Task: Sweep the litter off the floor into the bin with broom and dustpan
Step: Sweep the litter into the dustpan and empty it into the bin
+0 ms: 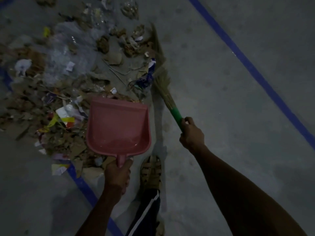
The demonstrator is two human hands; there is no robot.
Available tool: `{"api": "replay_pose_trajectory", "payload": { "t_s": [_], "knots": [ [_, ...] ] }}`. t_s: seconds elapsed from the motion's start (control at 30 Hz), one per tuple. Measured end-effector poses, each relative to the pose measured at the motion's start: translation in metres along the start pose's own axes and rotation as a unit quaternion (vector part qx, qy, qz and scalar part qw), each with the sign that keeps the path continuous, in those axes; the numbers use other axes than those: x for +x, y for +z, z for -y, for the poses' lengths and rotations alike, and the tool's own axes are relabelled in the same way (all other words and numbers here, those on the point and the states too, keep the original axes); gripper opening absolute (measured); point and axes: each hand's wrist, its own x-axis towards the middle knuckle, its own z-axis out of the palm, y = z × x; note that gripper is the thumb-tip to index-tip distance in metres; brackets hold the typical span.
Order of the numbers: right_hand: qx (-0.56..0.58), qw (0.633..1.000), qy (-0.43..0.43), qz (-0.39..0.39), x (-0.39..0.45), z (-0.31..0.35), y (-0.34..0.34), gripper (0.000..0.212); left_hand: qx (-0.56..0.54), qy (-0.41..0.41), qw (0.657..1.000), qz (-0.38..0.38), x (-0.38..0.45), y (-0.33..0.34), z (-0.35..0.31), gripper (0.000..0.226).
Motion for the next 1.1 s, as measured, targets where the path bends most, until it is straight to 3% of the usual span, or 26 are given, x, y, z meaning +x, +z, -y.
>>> {"api": "replay_pose_trajectory", "payload": {
  "t_s": [0.27, 0.47, 0.7, 0.83, 1.0, 1.1],
  "knots": [
    [-0.045, 0.98, -0.185, 0.059, -0.008, 0.092, 0.001, 0.062, -0.078, -0.042, 0.995, -0.044, 0.001, -0.036, 0.022, 0.027],
    [-0.026, 0.971, -0.237, -0.014, -0.043, 0.111, -0.014, 0.062, -0.131, -0.01, 0.99, -0.046, -0.029, -0.074, 0.055, 0.021],
    [-0.028, 0.98, -0.167, -0.104, -0.116, 0.08, -0.014, 0.062, -0.19, -0.012, 0.981, -0.046, -0.07, -0.13, 0.11, 0.023],
    [-0.039, 0.988, -0.082, -0.122, -0.16, 0.056, 0.025, 0.062, -0.185, -0.005, 0.981, -0.057, -0.076, -0.162, 0.146, 0.022],
    [0.003, 0.998, 0.037, -0.058, -0.192, 0.058, 0.088, 0.053, -0.141, -0.011, 0.987, -0.075, -0.077, -0.187, 0.182, 0.023],
    [0.008, 0.999, 0.048, 0.0, -0.203, 0.081, 0.123, 0.048, -0.134, -0.033, 0.988, -0.067, -0.074, -0.202, 0.203, 0.025]
  ]
}}
